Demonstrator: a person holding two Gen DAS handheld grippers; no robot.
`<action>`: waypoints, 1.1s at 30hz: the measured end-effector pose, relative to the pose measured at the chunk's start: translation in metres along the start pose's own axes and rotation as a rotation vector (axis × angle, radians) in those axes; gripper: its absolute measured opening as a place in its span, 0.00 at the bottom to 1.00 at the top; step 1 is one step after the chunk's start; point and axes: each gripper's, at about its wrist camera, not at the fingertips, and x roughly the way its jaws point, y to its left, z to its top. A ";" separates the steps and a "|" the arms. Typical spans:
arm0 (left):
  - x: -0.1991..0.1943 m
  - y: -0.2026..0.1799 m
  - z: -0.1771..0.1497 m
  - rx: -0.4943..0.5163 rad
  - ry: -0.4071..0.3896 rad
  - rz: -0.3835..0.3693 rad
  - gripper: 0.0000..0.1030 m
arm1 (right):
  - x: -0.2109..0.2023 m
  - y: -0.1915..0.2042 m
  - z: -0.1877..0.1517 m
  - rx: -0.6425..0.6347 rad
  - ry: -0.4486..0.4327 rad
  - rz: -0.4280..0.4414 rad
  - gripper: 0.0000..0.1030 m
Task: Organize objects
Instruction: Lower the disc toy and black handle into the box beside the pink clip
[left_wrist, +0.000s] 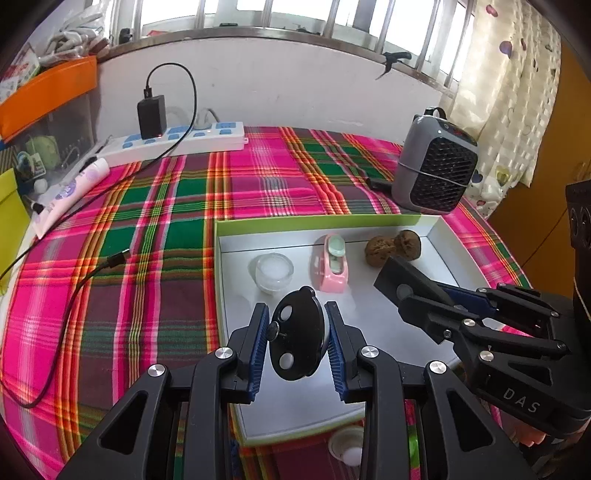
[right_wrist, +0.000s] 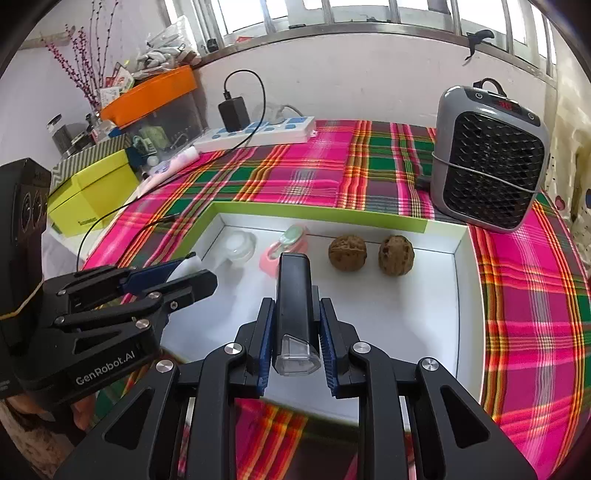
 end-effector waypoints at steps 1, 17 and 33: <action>0.002 0.000 0.001 0.002 0.001 -0.001 0.27 | 0.002 -0.001 0.001 0.003 0.002 -0.001 0.23; 0.024 0.001 0.011 0.033 0.020 0.008 0.27 | 0.027 -0.003 0.009 0.002 0.036 -0.025 0.23; 0.033 -0.008 0.011 0.099 0.022 0.060 0.28 | 0.034 -0.006 0.013 -0.006 0.033 -0.026 0.24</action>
